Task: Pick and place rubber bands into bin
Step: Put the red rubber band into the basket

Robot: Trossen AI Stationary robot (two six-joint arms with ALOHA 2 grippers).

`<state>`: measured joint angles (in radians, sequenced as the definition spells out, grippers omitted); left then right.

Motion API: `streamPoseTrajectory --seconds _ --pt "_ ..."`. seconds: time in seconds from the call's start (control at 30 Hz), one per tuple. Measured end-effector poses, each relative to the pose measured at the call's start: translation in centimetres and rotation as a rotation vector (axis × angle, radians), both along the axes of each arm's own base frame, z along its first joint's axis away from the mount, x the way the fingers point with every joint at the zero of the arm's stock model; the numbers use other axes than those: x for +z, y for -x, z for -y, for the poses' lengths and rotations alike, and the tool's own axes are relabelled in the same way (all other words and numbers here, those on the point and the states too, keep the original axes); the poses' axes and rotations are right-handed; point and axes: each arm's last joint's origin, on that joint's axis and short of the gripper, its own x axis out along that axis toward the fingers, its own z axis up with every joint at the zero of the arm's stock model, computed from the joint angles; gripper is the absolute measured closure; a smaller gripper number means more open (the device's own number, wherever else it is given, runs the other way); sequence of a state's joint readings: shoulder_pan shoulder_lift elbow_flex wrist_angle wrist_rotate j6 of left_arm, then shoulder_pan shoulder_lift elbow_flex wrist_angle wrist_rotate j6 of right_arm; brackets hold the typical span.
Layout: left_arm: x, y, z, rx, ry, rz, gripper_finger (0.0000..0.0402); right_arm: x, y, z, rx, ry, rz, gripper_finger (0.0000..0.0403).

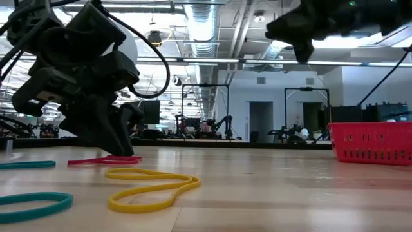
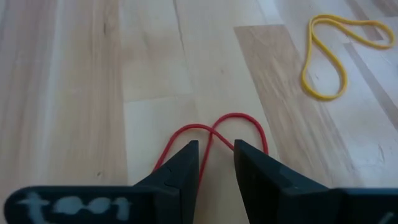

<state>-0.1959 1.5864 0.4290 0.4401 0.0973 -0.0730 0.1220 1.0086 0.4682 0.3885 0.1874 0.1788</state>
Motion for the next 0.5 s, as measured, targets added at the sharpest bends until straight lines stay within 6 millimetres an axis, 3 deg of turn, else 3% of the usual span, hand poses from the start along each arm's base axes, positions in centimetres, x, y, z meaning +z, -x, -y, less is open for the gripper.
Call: streamPoseTrajectory --seconds 0.17,0.5 --pt "-0.1 -0.2 -0.3 -0.005 0.018 -0.009 0.031 -2.3 0.1 -0.8 0.051 -0.04 0.013 0.0316" --pt "0.0 -0.2 -0.3 0.044 0.07 -0.027 0.031 -4.5 -1.9 -1.4 0.062 -0.029 -0.033 0.0316"
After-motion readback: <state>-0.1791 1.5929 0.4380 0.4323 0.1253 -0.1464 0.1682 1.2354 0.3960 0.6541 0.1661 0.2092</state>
